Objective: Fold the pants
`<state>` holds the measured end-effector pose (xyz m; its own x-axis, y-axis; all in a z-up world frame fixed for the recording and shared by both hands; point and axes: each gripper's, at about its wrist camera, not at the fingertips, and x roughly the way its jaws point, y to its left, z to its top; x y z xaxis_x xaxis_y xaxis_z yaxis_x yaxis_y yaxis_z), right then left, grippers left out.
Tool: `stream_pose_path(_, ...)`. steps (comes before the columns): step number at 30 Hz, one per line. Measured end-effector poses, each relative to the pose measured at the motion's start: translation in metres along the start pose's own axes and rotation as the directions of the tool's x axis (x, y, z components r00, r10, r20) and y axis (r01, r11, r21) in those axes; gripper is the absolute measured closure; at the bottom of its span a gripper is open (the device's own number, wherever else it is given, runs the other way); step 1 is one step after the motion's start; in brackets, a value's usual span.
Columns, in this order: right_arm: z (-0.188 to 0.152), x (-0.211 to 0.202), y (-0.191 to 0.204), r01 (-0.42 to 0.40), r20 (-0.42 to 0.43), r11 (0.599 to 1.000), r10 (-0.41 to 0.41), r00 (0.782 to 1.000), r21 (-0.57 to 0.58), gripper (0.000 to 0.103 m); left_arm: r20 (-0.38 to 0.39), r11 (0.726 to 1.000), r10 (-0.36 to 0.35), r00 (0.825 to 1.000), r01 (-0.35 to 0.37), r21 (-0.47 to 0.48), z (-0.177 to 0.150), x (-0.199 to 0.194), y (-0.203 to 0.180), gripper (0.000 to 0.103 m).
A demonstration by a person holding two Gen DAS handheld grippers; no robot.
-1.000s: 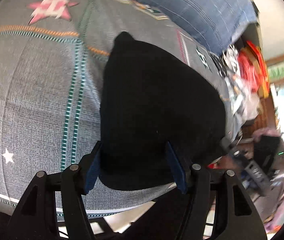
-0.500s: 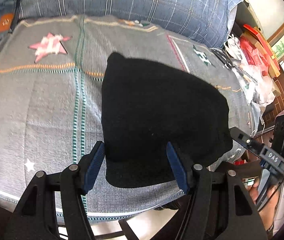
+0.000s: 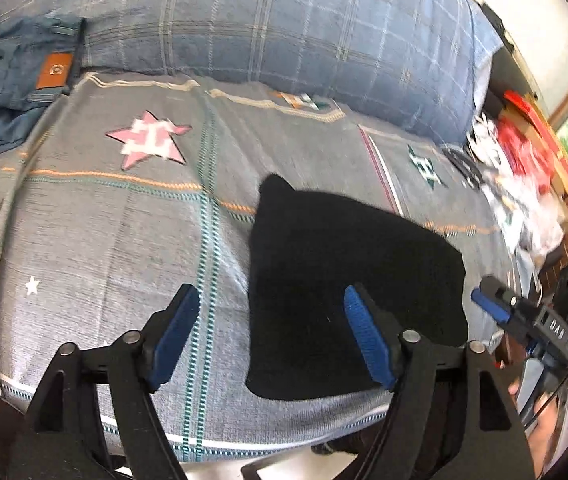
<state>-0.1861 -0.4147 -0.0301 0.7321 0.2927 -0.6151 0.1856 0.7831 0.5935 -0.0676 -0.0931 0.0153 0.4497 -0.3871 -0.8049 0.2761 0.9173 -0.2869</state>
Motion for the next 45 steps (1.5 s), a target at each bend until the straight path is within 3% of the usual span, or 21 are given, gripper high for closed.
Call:
stream_pose_path(3, 0.0, 0.004, 0.001, 0.004, 0.009, 1.0, -0.004, 1.0, -0.017, 0.038, 0.017, 1.0, 0.027, 0.999, -0.026, -0.003, 0.003, -0.001, 0.003, 0.022)
stream_pose_path(7, 0.003, 0.015, 0.0, -0.007, 0.0, 1.0, 0.007, 1.0, -0.01, 0.038, 0.0, 0.986, 0.147, 0.989, -0.147, 0.074, 0.012, 0.003, -0.001, 0.022)
stream_pose_path(8, 0.005, 0.019, 0.001, -0.009, -0.009, 1.0, 0.009, 1.0, -0.004, 0.038, 0.006, 0.974, 0.203, 0.979, -0.202, 0.105, 0.015, 0.004, -0.003, 0.022)
stream_pose_path(12, 0.008, 0.027, 0.005, -0.011, -0.018, 1.0, 0.01, 1.0, -0.028, 0.038, 0.062, 0.944, 0.3, 0.952, -0.306, 0.125, 0.019, 0.002, -0.005, 0.022)
stream_pose_path(15, 0.008, 0.033, 0.007, -0.018, -0.029, 0.999, 0.017, 0.999, -0.033, 0.038, 0.119, 0.925, 0.333, 0.935, -0.349, 0.153, 0.024, 0.001, -0.009, 0.022)
stream_pose_path(17, 0.008, 0.039, 0.007, -0.015, -0.049, 0.999, 0.013, 0.999, -0.033, 0.038, 0.118, 0.915, 0.341, 0.933, -0.358, 0.184, 0.028, 0.007, -0.011, 0.022)
stream_pose_path(21, 0.007, 0.045, 0.008, -0.011, -0.069, 0.999, 0.007, 0.998, -0.051, 0.036, 0.012, 0.938, 0.294, 0.956, -0.291, 0.188, 0.036, 0.032, -0.01, 0.022)
stream_pose_path(23, 0.007, 0.046, 0.009, -0.007, -0.067, 0.998, 0.003, 0.998, -0.055, 0.036, -0.067, 0.948, 0.278, 0.958, -0.262, 0.183, 0.039, 0.051, -0.01, 0.022)
stream_pose_path(28, 0.006, 0.052, 0.009, 0.01, -0.051, 0.995, -0.015, 0.999, -0.096, 0.039, -0.096, 0.95, 0.266, 0.959, -0.243, 0.196, 0.038, 0.06, -0.02, 0.022)
stream_pose_path(29, 0.005, 0.052, 0.011, 0.025, -0.036, 0.991, -0.03, 0.999, -0.129, 0.043, -0.098, 0.95, 0.259, 0.961, -0.235, 0.207, 0.038, 0.059, -0.024, 0.022)
stream_pose_path(31, 0.007, 0.05, 0.016, 0.045, -0.017, 0.982, -0.049, 0.999, -0.184, 0.069, -0.098, 0.959, 0.209, 0.973, -0.184, 0.217, 0.04, 0.051, -0.031, 0.022)
stream_pose_path(32, 0.01, 0.046, 0.02, 0.017, -0.013, 0.981, -0.02, 1.0, -0.196, 0.088, -0.093, 0.962, 0.192, 0.977, -0.168, 0.215, 0.04, 0.048, -0.035, 0.022)
stream_pose_path(33, 0.013, 0.042, 0.024, -0.003, -0.003, 0.979, 0.002, 1.0, -0.206, 0.098, -0.081, 0.963, 0.188, 0.979, -0.167, 0.21, 0.042, 0.046, -0.039, 0.022)
stream_pose_path(36, 0.02, 0.043, 0.037, 0.026, 0.01, 0.961, -0.024, 1.0, -0.277, 0.098, -0.082, 0.957, 0.217, 0.973, -0.195, 0.213, 0.043, 0.057, -0.043, 0.022)
stream_pose_path(39, 0.02, 0.065, 0.027, 0.055, -0.044, 0.969, -0.068, 0.997, -0.24, 0.097, -0.12, 0.965, 0.202, 0.972, -0.176, 0.192, 0.041, 0.062, -0.036, 0.022)
stream_pose_path(45, 0.021, 0.036, 0.026, 0.009, -0.01, 0.982, -0.011, 1.0, -0.19, 0.089, -0.034, 0.98, 0.172, 0.984, -0.168, 0.105, 0.057, 0.024, 0.0, 0.022)
